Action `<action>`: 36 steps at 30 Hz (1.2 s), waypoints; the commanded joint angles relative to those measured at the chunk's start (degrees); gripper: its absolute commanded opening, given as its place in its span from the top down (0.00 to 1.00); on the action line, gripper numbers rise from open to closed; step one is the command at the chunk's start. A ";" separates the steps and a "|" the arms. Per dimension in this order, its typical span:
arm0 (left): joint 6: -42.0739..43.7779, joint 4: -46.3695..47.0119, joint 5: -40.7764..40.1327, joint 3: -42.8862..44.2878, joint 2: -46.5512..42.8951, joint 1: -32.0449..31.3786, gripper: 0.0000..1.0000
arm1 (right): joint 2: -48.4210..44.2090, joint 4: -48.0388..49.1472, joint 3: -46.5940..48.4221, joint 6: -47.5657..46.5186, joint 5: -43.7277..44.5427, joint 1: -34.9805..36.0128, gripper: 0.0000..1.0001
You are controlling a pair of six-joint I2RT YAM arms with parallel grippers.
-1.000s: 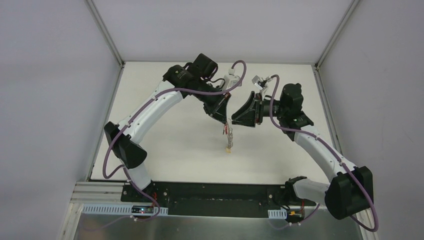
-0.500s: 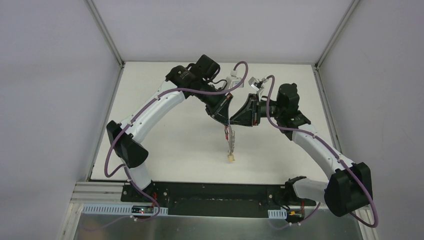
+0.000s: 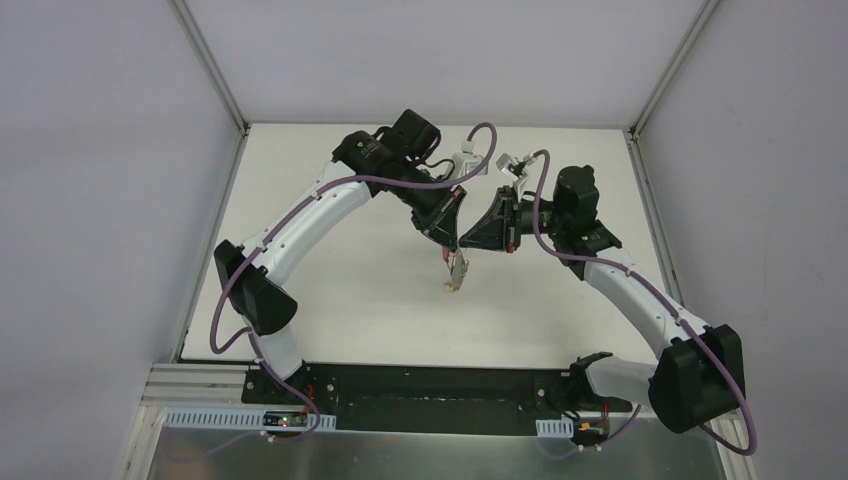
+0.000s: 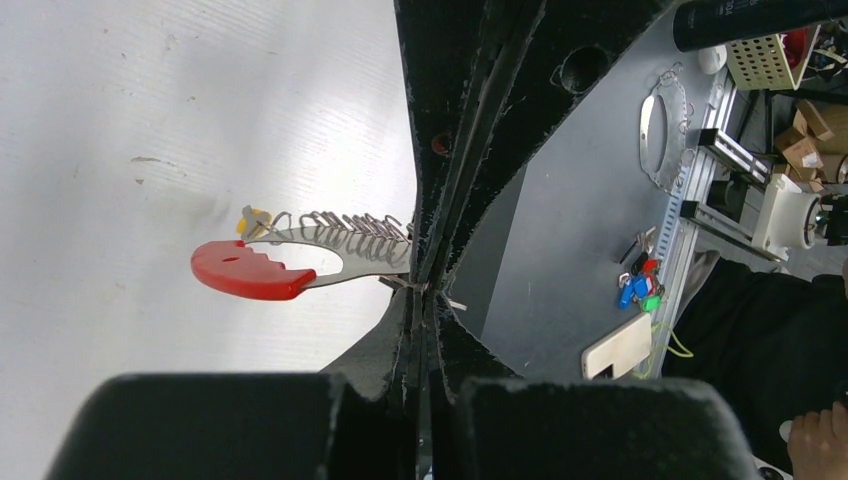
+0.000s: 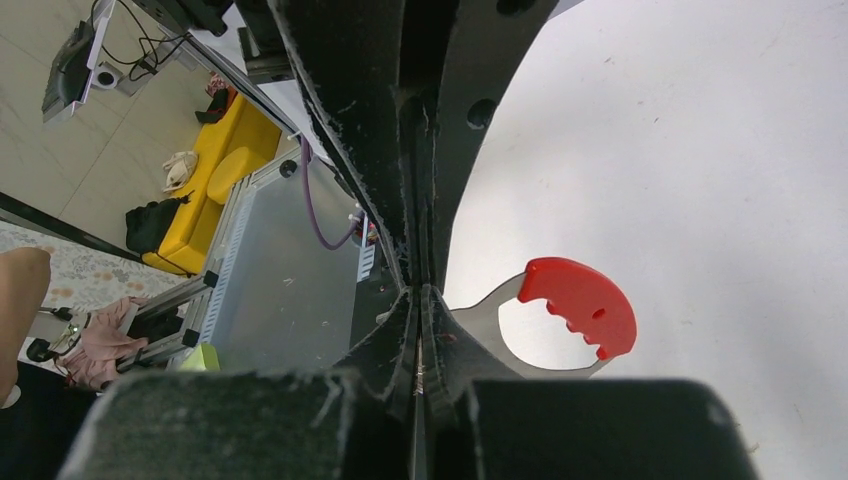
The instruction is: Put the keys on the keyring
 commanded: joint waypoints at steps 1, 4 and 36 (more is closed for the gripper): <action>0.45 1.47 1.52 1.76 -0.33 -0.32 1.00 | -0.39 1.97 2.61 -0.07 -0.89 0.10 1.00; 0.89 2.96 2.04 0.61 -1.43 0.34 0.94 | -1.03 2.58 3.20 1.29 -0.67 -0.72 1.00; -2.67 13.82 8.36 -6.70 -5.18 3.00 1.00 | -2.45 13.69 1.32 12.61 0.42 -4.51 1.00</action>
